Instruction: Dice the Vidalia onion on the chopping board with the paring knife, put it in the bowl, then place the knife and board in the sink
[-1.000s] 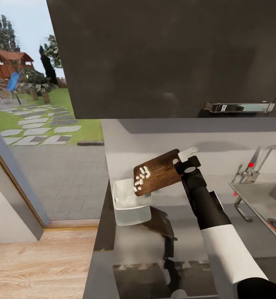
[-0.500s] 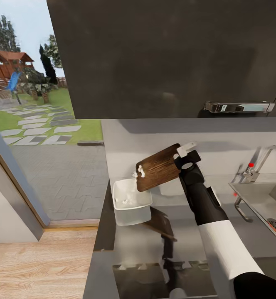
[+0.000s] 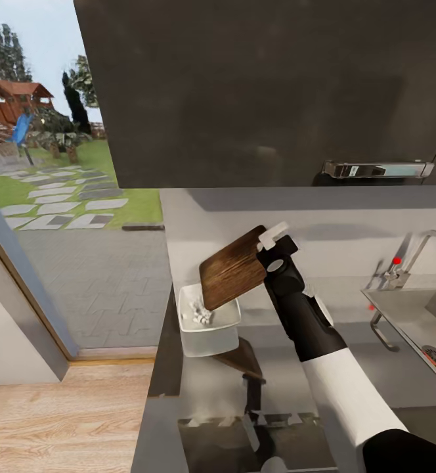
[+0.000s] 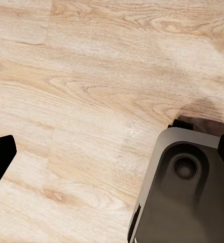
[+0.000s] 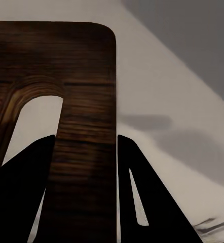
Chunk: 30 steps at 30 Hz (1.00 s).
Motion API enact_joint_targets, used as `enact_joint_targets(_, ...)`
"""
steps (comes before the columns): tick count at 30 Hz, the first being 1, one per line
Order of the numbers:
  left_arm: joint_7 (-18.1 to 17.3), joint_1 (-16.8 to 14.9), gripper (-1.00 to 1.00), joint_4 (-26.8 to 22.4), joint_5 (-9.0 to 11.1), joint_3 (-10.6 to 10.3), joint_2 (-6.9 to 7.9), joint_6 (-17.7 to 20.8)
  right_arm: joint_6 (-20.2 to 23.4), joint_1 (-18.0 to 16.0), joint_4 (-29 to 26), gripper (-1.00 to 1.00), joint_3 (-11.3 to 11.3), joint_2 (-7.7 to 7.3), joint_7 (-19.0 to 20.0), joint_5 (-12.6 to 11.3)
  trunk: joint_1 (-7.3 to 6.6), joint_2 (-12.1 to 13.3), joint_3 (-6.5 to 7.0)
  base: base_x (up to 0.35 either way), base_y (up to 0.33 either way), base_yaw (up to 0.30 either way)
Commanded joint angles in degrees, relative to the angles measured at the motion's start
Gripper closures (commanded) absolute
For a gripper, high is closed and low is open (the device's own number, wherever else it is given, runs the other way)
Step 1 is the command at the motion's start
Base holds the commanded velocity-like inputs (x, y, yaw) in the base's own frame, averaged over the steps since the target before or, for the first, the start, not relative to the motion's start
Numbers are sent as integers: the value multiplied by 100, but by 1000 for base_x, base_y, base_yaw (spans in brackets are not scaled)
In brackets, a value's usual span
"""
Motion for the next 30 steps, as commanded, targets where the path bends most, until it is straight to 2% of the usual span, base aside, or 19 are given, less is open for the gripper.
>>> enact_joint_targets(1,10,-10,-100,22,35,-47,-3,-34,28,-7,-4,100,8,-4,42,68,4,-13,-12,0,0,0)
enact_joint_targets(6,10,-10,-100,22,35,-47,-8,-34,18,-4,-6,100,-27,-37,60,51,4,-13,-12,0,0,0)
enact_joint_targets(7,10,-10,-100,22,35,-47,-10,-34,13,-4,-9,100,-101,-44,80,32,4,-13,-12,0,0,0)
enact_joint_targets(9,10,-10,-100,22,35,-47,-11,-34,-38,-4,-7,100,-478,-53,154,-119,4,-13,-12,0,0,0)
enact_joint_targets(11,10,-10,-100,22,35,-47,-12,-34,-166,-1,-10,100,-1012,-94,448,-609,4,-13,-12,0,0,0)
enact_joint_targets(12,10,-10,-100,22,35,-47,-12,-34,-197,-1,-11,100,-1167,-199,645,-845,4,-13,-12,0,0,0)
enact_joint_targets(14,10,-10,-100,22,35,-47,-12,-34,-222,-5,-10,100,-1310,-552,1068,-1300,4,-13,-12,0,0,0)
enact_joint_targets(16,10,-10,-100,22,35,-47,-12,-34,-228,-3,-5,100,-1547,-875,1419,-1972,4,-13,-12,0,0,0)
enact_joint_targets(18,10,-10,-100,22,35,-47,-12,-34,-229,-3,41,100,-1865,-1114,1587,-2534,4,-13,-12,0,0,0)
enact_joint_targets(20,10,-10,-100,22,35,-47,-12,-34,-232,-4,131,100,-2015,-1248,1670,-2861,4,-13,-12,-4,0,0)
enact_joint_targets(23,10,-10,-100,22,35,-47,-19,-26,-272,-5,434,100,-2093,-1312,1706,-3018,4,-13,-12,-179,0,0)
enact_joint_targets(30,10,-10,-100,22,35,-47,-21,-22,-463,-4,531,100,-2073,-1304,1712,-3047,4,-13,-12,-327,0,0)
